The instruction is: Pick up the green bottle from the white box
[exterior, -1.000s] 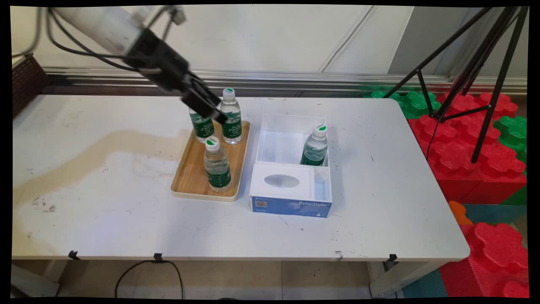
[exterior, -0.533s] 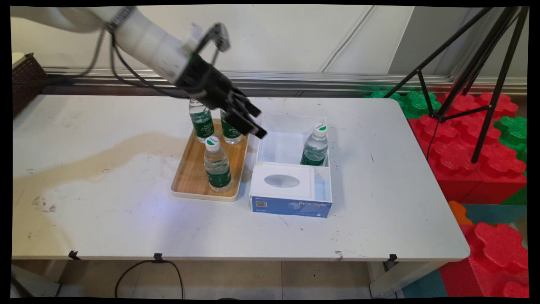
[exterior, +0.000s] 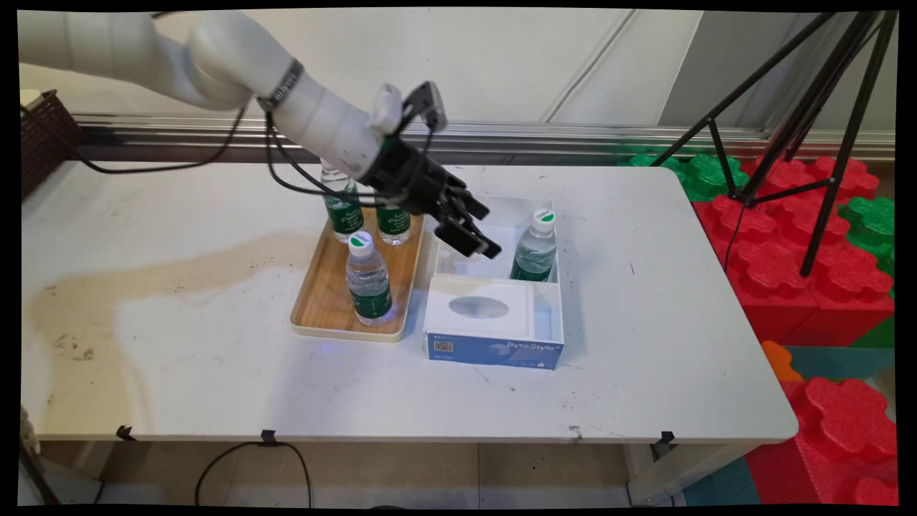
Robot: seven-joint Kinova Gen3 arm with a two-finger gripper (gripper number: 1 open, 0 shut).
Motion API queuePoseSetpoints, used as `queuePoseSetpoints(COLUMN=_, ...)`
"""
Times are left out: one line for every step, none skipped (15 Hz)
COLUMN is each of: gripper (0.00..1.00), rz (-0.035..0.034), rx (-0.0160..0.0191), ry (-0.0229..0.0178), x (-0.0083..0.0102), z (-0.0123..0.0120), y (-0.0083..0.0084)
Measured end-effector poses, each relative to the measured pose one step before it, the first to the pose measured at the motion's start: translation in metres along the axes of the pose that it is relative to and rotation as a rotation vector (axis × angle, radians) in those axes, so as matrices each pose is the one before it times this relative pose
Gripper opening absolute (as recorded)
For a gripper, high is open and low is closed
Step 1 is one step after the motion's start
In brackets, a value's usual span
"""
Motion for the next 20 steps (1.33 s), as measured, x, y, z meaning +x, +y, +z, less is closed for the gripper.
queuePoseSetpoints(gripper=1.00, rz=0.00071, rx=0.00237, ry=0.00730, x=-0.00096, z=0.01013, y=-0.00035)
queuePoseSetpoints(gripper=1.00, rz=0.00030, rx=0.00208, ry=0.00742, x=-0.00076, z=0.00963, y=-0.00017)
queuePoseSetpoints(gripper=1.00, rz=-0.00018, rx=0.00151, ry=0.00615, x=-0.00050, z=0.00807, y=-0.00024)
queuePoseSetpoints(gripper=1.00, rz=-0.00024, rx=-0.00022, ry=0.00663, x=-0.00071, z=0.00886, y=0.00003)
queuePoseSetpoints(gripper=1.00, rz=0.00115, rx=-0.00219, ry=0.00627, x=-0.00047, z=0.00829, y=0.00032)
queuePoseSetpoints(gripper=1.00, rz=0.00076, rx=-0.00085, ry=0.00528, x=-0.00065, z=0.00633, y=0.00011)
queuePoseSetpoints(gripper=1.00, rz=0.00157, rx=-0.00127, ry=0.00528, x=-0.00066, z=0.00689, y=0.00015)
queuePoseSetpoints(gripper=1.00, rz=0.00184, rx=-0.00118, ry=0.00479, x=-0.00049, z=0.00643, y=0.00003)
queuePoseSetpoints(gripper=1.00, rz=0.00181, rx=0.00014, ry=0.00383, x=-0.00082, z=0.00455, y=-0.00005)
queuePoseSetpoints(gripper=1.00, rz=0.00266, rx=0.00020, ry=0.00425, x=-0.00075, z=0.00494, y=-0.00012)
queuePoseSetpoints(gripper=1.00, rz=0.00412, rx=0.00042, ry=0.00358, x=-0.00065, z=0.00446, y=-0.00018)
queuePoseSetpoints(gripper=1.00, rz=0.00476, rx=0.00193, ry=0.00241, x=-0.00063, z=0.00321, y=-0.00039)
queuePoseSetpoints(gripper=1.00, rz=0.00501, rx=0.00317, ry=0.00228, x=-0.00078, z=0.00317, y=-0.00050)
queuePoseSetpoints(gripper=1.00, rz=0.00446, rx=0.00421, ry=0.00228, x=-0.00062, z=0.00256, y=-0.00065)
queuePoseSetpoints(gripper=1.00, rz=0.00287, rx=0.00306, ry=0.00218, x=-0.00047, z=0.00177, y=-0.00037)
queuePoseSetpoints(gripper=1.00, rz=0.00180, rx=0.00169, ry=0.00189, x=-0.00016, z=0.00104, y=-0.00019)
queuePoseSetpoints(gripper=0.00, rz=0.00330, rx=0.00100, ry=0.00365, x=0.00005, z=0.00135, y=0.00014)
queuePoseSetpoints(gripper=0.00, rz=0.00235, rx=0.00045, ry=0.00274, x=0.00016, z=0.00068, y=0.00010)
queuePoseSetpoints(gripper=0.00, rz=0.00350, rx=-0.00068, ry=0.00405, x=0.00054, z=0.00073, y=0.00045)
queuePoseSetpoints(gripper=0.00, rz=0.00178, rx=-0.00042, ry=0.00241, x=0.00027, z=0.00025, y=0.00038)
